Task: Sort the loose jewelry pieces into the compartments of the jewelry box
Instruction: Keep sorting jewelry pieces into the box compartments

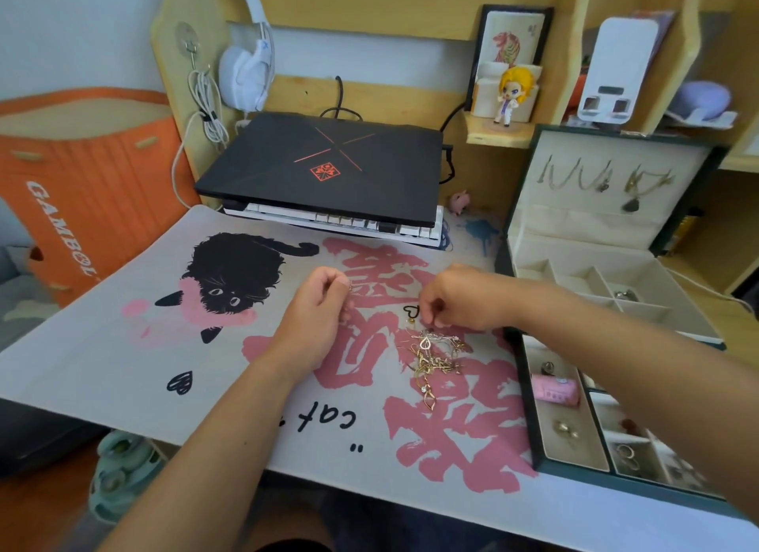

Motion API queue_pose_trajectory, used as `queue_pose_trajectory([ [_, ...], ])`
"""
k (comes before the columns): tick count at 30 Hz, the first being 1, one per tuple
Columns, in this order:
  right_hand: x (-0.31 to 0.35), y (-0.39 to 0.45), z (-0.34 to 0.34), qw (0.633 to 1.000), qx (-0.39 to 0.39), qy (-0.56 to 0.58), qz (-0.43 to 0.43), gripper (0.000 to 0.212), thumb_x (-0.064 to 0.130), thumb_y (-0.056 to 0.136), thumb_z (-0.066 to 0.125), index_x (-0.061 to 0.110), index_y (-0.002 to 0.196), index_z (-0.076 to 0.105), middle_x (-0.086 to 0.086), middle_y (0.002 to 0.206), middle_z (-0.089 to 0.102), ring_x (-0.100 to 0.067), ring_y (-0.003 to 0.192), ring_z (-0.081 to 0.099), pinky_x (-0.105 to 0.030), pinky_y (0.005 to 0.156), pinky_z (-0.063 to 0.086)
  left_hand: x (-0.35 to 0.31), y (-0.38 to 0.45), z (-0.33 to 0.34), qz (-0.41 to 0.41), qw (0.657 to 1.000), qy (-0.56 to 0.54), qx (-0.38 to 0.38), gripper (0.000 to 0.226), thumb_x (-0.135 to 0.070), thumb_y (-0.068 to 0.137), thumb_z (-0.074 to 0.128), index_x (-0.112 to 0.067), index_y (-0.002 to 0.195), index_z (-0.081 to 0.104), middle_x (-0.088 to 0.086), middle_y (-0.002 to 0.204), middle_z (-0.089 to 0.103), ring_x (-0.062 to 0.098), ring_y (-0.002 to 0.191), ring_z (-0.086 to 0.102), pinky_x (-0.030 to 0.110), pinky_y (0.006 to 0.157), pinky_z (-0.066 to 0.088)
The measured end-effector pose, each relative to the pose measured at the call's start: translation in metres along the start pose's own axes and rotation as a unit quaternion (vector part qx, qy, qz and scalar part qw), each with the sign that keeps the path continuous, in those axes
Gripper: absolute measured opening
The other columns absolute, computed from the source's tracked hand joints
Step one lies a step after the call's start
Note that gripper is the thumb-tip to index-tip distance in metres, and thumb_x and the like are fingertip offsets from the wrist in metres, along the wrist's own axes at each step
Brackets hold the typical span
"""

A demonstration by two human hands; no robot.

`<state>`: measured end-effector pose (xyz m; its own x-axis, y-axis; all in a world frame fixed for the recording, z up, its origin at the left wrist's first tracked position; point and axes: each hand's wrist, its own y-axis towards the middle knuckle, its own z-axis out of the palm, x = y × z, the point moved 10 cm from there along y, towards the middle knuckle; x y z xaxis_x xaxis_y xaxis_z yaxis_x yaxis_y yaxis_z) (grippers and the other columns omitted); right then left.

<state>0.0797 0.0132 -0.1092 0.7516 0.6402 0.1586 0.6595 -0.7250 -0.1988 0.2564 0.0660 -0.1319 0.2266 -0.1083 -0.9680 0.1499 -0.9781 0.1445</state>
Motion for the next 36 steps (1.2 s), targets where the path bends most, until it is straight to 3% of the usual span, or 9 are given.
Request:
queue_pose_trajectory([
  [8, 0.007, 0.001, 0.005, 0.997, -0.008, -0.047, -0.055, 0.016, 0.016, 0.088, 0.073, 0.028, 0.097, 0.077, 0.015, 0.095, 0.074, -0.003, 0.086, 0.067, -0.033, 0.083, 0.057, -0.005, -0.002, -0.006, -0.011, 0.998, -0.047, -0.037, 0.019, -0.018, 0.108, 0.047, -0.011, 0.096, 0.059, -0.002, 0.074, 0.062, 0.016, 0.067, 0.056, 0.036, 0.075, 0.052],
  [13, 0.014, 0.001, 0.004, 0.995, 0.015, -0.071, -0.071, 0.018, 0.017, 0.089, 0.073, 0.027, 0.103, 0.078, 0.013, 0.1, 0.075, -0.005, 0.089, 0.067, -0.031, 0.086, 0.056, -0.003, -0.002, -0.008, -0.011, 0.996, -0.074, -0.046, 0.009, -0.005, 0.104, 0.053, -0.008, 0.11, 0.058, 0.004, 0.073, 0.063, 0.019, 0.064, 0.056, 0.037, 0.072, 0.053],
  [16, 0.017, 0.001, 0.004, 0.993, 0.016, -0.08, -0.08, 0.018, 0.018, 0.09, 0.072, 0.026, 0.105, 0.078, 0.013, 0.103, 0.076, -0.006, 0.092, 0.069, -0.03, 0.088, 0.056, -0.005, -0.003, -0.009, 0.003, 0.997, -0.062, -0.054, 0.011, -0.002, 0.103, 0.052, -0.008, 0.106, 0.061, 0.004, 0.073, 0.065, 0.019, 0.065, 0.06, 0.038, 0.072, 0.055],
  [23, 0.016, 0.007, 0.007, 0.995, 0.03, -0.079, -0.057, 0.01, 0.019, 0.088, 0.072, 0.026, 0.092, 0.076, 0.016, 0.085, 0.07, -0.003, 0.077, 0.064, -0.03, 0.077, 0.057, -0.001, -0.002, -0.007, 0.001, 0.998, -0.043, -0.05, 0.017, 0.0, 0.101, 0.055, -0.014, 0.102, 0.065, 0.004, 0.078, 0.073, 0.02, 0.07, 0.069, 0.043, 0.079, 0.059],
  [27, 0.019, 0.01, 0.006, 0.995, 0.056, -0.068, -0.044, 0.009, 0.014, 0.087, 0.073, 0.023, 0.086, 0.075, 0.023, 0.072, 0.06, 0.001, 0.071, 0.059, -0.021, 0.071, 0.05, -0.001, -0.002, -0.006, -0.001, 0.997, -0.055, -0.044, 0.015, 0.002, 0.1, 0.057, -0.011, 0.1, 0.065, 0.005, 0.082, 0.076, 0.022, 0.07, 0.07, 0.039, 0.075, 0.059],
  [30, 0.02, 0.012, 0.007, 0.995, 0.065, -0.064, -0.041, 0.01, 0.013, 0.087, 0.072, 0.022, 0.089, 0.073, 0.02, 0.076, 0.062, -0.002, 0.072, 0.058, -0.02, 0.067, 0.046, -0.002, -0.002, -0.005, -0.001, 0.997, -0.064, -0.041, 0.015, 0.004, 0.098, 0.059, -0.01, 0.098, 0.066, 0.005, 0.089, 0.077, 0.019, 0.066, 0.067, 0.031, 0.07, 0.058],
  [33, 0.02, 0.01, 0.009, 0.995, 0.065, -0.065, -0.043, 0.016, 0.011, 0.087, 0.071, 0.026, 0.093, 0.072, 0.011, 0.085, 0.068, -0.007, 0.077, 0.061, -0.028, 0.07, 0.051, -0.003, -0.003, -0.006, 0.005, 0.997, -0.058, -0.041, 0.019, 0.005, 0.097, 0.06, -0.012, 0.096, 0.069, 0.002, 0.09, 0.078, 0.014, 0.062, 0.063, 0.025, 0.066, 0.057],
  [36, 0.022, 0.008, 0.009, 0.994, 0.067, -0.072, -0.046, 0.021, 0.009, 0.087, 0.067, 0.029, 0.091, 0.072, 0.012, 0.085, 0.067, -0.007, 0.076, 0.061, -0.03, 0.072, 0.053, -0.003, -0.003, -0.006, 0.008, 0.997, -0.062, -0.039, 0.023, 0.005, 0.096, 0.061, -0.015, 0.096, 0.073, 0.002, 0.091, 0.078, 0.014, 0.058, 0.058, 0.022, 0.061, 0.053],
])
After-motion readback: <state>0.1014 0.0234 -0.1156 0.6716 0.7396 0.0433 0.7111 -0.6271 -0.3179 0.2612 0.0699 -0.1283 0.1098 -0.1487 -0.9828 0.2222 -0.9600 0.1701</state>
